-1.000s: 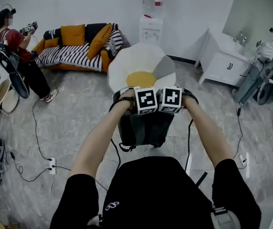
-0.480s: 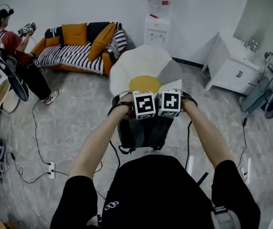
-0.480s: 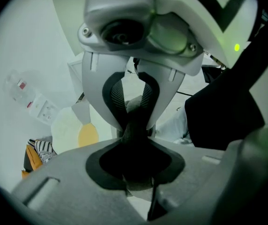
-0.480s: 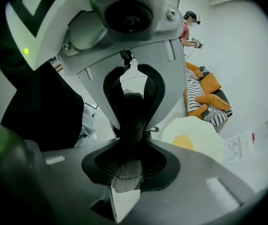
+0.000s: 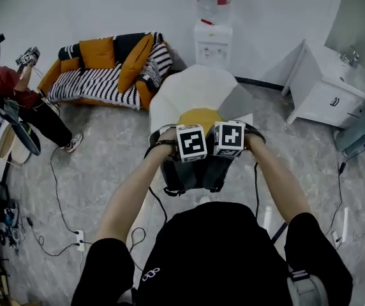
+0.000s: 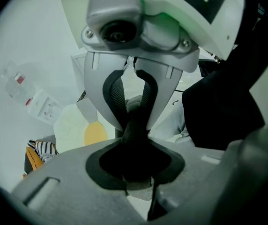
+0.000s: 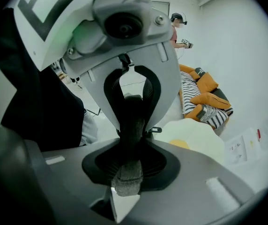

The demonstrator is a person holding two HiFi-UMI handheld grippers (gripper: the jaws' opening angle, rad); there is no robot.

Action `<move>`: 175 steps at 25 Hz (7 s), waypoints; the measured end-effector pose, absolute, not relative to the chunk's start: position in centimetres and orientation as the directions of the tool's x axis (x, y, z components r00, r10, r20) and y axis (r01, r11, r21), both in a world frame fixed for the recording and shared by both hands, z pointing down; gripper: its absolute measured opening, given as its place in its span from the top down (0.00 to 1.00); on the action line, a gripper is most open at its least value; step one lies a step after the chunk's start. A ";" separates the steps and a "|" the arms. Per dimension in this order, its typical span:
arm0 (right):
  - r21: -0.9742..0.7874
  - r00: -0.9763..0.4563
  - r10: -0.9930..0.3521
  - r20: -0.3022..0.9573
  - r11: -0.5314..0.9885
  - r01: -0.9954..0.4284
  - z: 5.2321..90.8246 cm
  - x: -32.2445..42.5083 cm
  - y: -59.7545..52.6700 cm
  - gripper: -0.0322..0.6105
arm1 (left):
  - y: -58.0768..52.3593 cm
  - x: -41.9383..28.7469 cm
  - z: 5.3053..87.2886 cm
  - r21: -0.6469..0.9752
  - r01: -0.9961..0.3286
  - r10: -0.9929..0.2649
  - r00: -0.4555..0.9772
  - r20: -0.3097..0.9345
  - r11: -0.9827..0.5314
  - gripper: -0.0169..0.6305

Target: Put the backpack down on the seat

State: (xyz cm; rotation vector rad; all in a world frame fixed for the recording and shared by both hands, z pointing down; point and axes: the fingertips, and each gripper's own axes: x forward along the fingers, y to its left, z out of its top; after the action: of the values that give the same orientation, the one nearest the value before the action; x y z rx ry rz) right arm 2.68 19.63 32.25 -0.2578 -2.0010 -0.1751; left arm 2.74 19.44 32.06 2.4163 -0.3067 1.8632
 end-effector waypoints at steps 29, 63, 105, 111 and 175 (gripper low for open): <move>-0.010 -0.401 0.088 0.912 0.981 0.193 34.3 2.1 2.3 0.80 | 1.8 3.4 34.1 -0.078 -0.165 -0.128 0.319 0.939 -0.983 0.82; -0.232 -0.398 0.171 0.901 0.966 -0.110 44.9 -5.5 -13.3 0.80 | -13.6 -4.2 44.7 0.085 0.113 0.118 0.333 0.936 -0.990 0.82; -0.139 -0.301 0.142 0.943 0.990 0.031 63.2 -1.4 -38.2 0.79 | -38.7 -0.6 63.1 -0.121 0.066 -0.093 0.322 0.942 -0.990 0.82; -0.225 -0.369 0.211 0.905 0.974 0.007 66.3 -1.7 -33.2 0.80 | -33.5 -0.6 66.1 0.000 0.014 0.005 0.383 0.924 -1.000 0.81; -0.594 -0.401 0.487 0.776 0.778 -0.204 96.6 -3.8 -1.8 0.80 | -1.3 -2.0 96.4 0.654 -0.241 0.528 0.425 0.735 -0.717 0.81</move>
State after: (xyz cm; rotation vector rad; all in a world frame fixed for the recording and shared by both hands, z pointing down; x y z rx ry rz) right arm -3.81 -1.83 96.60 -0.2174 -1.8382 0.7620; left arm -2.01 -1.32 96.35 1.9589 0.2422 1.3584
